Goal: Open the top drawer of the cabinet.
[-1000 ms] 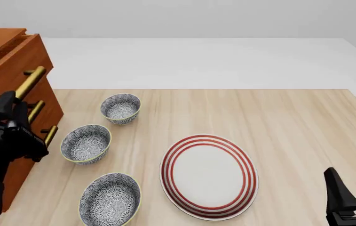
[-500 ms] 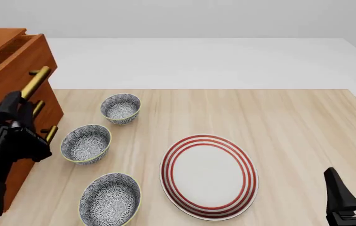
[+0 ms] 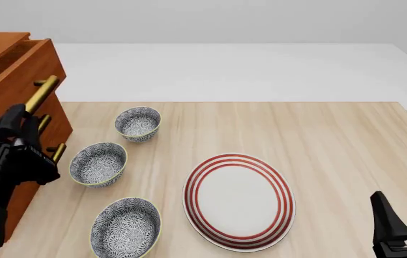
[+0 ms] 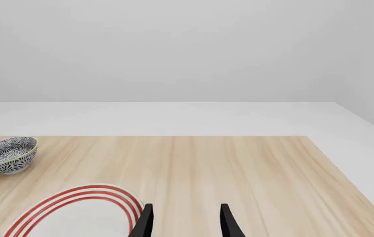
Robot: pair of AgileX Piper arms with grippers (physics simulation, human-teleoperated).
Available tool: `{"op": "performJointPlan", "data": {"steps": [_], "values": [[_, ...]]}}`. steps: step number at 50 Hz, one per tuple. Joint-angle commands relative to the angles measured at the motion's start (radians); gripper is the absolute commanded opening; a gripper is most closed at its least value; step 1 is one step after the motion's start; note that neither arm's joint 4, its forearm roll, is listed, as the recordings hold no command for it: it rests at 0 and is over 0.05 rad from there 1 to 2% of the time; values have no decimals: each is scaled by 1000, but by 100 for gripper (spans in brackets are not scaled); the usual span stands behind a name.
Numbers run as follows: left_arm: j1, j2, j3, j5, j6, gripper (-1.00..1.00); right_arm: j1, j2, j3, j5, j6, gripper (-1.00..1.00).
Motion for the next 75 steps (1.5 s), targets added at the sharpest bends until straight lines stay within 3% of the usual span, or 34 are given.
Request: {"op": "performJointPlan", "data": {"steps": [1,26,27,36,45,56,59,68,75], "values": [[-11,8,-19,-9,7,-100,0,0,0,0,0,100],[-18,-31,-28,27,-1,-100,0,0,0,0,0,100],[-16,-35,-30,35,-2,100,0,0,0,0,0,100],[-28,-96,-7,63,6,100,0,0,0,0,0,100],[-49,-277,73,166,17,100,0,0,0,0,0,100],[-77,-633,123,468,15,100,0,0,0,0,0,100],[-81,-671,126,500,20,100,0,0,0,0,0,100],[-117,-873,70,729,1,100,0,0,0,0,0,100],[-150,-977,-87,919,-116,100,0,0,0,0,0,100]]}}
